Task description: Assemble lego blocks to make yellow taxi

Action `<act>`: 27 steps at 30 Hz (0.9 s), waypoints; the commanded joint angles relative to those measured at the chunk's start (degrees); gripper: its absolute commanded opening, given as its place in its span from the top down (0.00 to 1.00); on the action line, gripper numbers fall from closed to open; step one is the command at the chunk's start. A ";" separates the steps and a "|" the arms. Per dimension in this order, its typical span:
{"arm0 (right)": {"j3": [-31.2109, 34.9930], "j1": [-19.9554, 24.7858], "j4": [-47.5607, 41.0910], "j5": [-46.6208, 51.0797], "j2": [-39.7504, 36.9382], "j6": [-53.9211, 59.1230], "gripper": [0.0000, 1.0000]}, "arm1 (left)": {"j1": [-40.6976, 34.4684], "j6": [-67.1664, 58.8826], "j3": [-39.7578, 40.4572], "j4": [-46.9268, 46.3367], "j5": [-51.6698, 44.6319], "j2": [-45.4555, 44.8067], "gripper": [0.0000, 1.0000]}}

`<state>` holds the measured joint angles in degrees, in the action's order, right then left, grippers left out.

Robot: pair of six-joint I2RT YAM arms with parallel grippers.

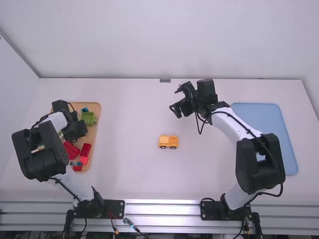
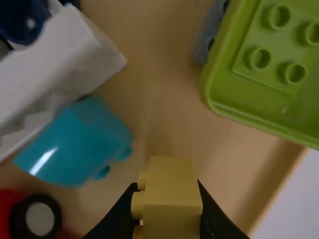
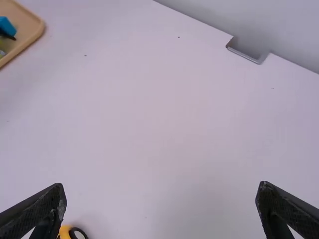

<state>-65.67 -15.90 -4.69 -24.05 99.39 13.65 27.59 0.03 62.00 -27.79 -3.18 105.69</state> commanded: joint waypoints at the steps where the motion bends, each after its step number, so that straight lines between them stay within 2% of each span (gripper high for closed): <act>1: -1.03 -0.35 -0.28 0.09 -2.05 -0.11 0.01 | 0.13 1.40 0.50 -1.09 -0.42 0.52 0.87; 4: -1.03 -0.52 -0.33 0.11 -2.05 -0.11 0.01 | 0.02 4.33 0.48 -1.97 2.10 0.52 0.85; 6: -1.03 -0.70 -0.35 0.09 -2.05 -0.13 0.01 | -0.22 4.85 0.20 -1.44 4.02 0.52 0.73; 7: -1.03 -0.79 -0.35 0.13 -2.05 -0.11 0.01 | -0.24 4.81 0.13 -1.22 4.13 0.52 0.72; 10: -1.03 -1.05 -0.37 0.13 -2.05 -0.11 0.01 | -0.15 4.55 -0.35 -0.37 3.85 0.52 0.54; 15: -1.03 -0.63 -0.37 0.09 -2.05 -0.15 0.01 | -0.20 4.26 -0.63 -0.98 3.89 0.52 0.42; 27: -1.03 -0.61 -0.48 0.13 -2.05 -0.28 0.01 | -0.17 7.23 -4.13 0.85 3.65 0.52 0.51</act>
<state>-65.67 -16.64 -5.02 -23.99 99.39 13.50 27.57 6.20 58.87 -26.70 0.23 105.69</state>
